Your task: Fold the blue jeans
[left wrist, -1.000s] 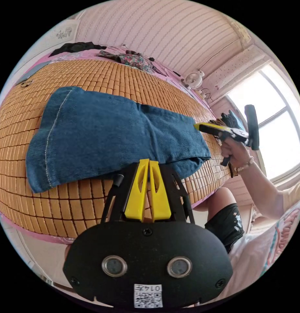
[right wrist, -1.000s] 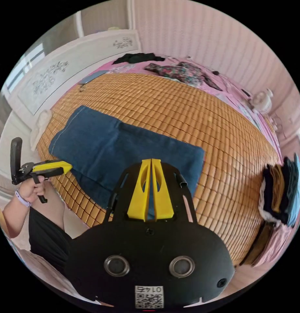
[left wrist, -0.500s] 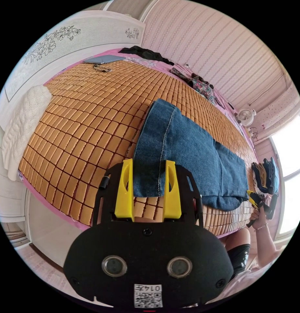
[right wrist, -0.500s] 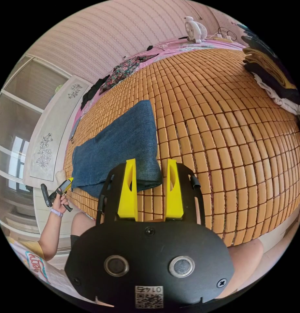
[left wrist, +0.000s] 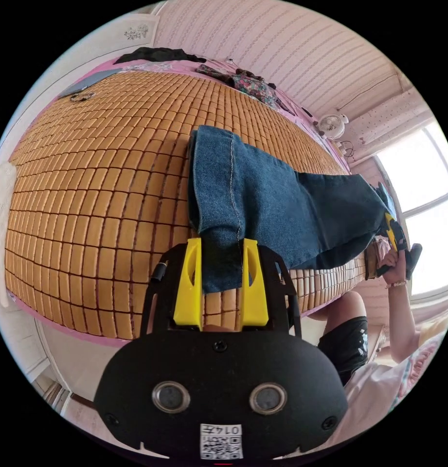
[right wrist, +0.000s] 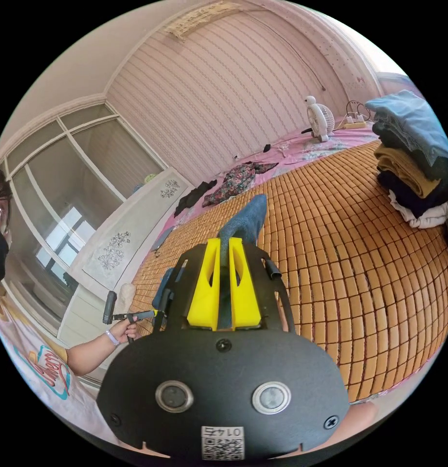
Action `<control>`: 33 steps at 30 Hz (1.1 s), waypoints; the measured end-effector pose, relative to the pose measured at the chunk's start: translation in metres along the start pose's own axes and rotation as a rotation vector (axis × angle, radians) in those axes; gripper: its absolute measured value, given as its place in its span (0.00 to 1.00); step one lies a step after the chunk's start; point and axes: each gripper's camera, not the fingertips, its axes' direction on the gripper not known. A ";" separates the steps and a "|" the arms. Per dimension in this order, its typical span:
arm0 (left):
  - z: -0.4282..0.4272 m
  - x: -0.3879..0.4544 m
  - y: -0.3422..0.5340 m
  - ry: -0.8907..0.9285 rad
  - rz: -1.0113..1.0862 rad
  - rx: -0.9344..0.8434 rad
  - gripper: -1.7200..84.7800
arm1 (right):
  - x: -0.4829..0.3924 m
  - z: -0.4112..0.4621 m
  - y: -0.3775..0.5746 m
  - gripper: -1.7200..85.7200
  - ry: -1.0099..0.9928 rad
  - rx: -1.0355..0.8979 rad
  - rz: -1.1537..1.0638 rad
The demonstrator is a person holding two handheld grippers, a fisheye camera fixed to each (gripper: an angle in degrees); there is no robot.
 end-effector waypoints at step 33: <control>0.033 0.063 0.015 0.074 0.125 0.101 0.13 | -0.099 0.126 0.178 0.03 0.169 -0.625 -0.630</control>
